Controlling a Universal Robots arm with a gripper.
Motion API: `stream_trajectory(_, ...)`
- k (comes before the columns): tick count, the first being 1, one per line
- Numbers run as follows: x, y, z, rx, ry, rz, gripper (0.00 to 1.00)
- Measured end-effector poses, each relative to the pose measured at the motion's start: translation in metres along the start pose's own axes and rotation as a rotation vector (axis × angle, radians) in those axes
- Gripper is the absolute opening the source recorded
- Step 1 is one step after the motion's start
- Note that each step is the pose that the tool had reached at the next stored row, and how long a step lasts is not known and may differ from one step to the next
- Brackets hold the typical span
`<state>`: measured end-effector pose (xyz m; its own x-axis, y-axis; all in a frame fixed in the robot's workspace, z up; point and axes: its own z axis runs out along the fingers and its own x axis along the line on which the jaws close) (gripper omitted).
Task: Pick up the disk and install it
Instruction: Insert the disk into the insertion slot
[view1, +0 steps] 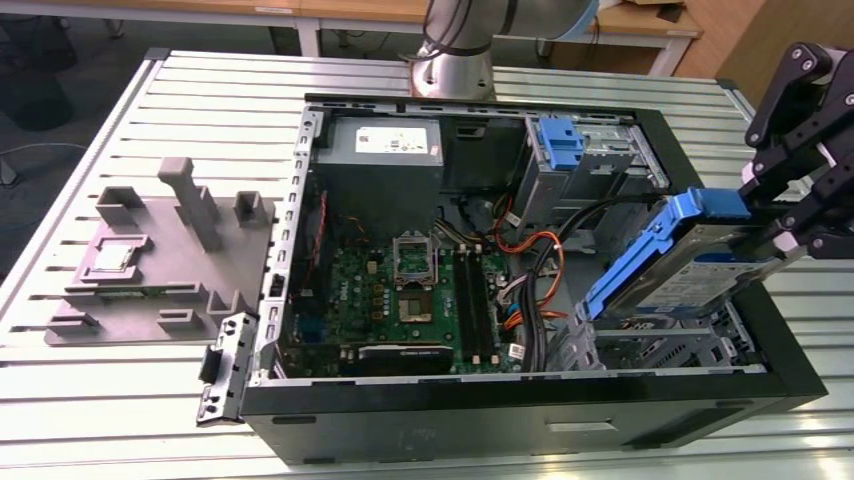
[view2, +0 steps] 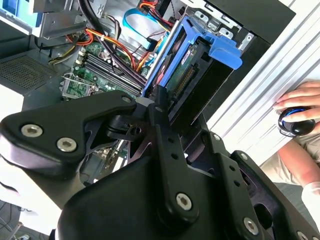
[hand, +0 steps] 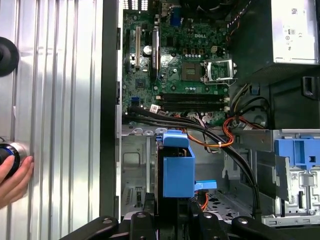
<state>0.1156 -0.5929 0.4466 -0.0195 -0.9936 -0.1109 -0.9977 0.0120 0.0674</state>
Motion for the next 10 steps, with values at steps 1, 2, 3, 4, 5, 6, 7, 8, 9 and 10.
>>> stream_trajectory(1, 0.0000, 0.0000, 0.0000, 0.0000, 0.0001, 0.000, 0.35)
stream_trajectory(2, 0.0000, 0.0000, 0.0000, 0.0000, 0.0002, 0.000, 0.35)
stream_trajectory(3, 0.0000, 0.0000, 0.0001, 0.0000, 0.0001, 0.000, 0.35)
stream_trajectory(4, 0.0000, -0.0003, 0.0002, 0.0000, 0.0000, 0.000, 0.35)
stream_trajectory(5, 0.0000, -0.0006, 0.0003, -0.0001, 0.0001, 0.000, 0.35)
stream_trajectory(6, 0.0001, -0.0008, 0.0007, -0.0002, -0.0002, 0.000, 0.35)
stream_trajectory(7, 0.0001, -0.0008, 0.0009, -0.0002, -0.0002, 0.000, 0.35)
stream_trajectory(8, 0.0001, -0.0008, 0.0009, -0.0002, 0.0000, 0.000, 0.35)
stream_trajectory(9, 0.0001, -0.0009, 0.0009, -0.0002, 0.0001, 0.000, 0.35)
stream_trajectory(10, 0.0001, -0.0009, 0.0012, -0.0002, 0.0001, 0.000, 0.35)
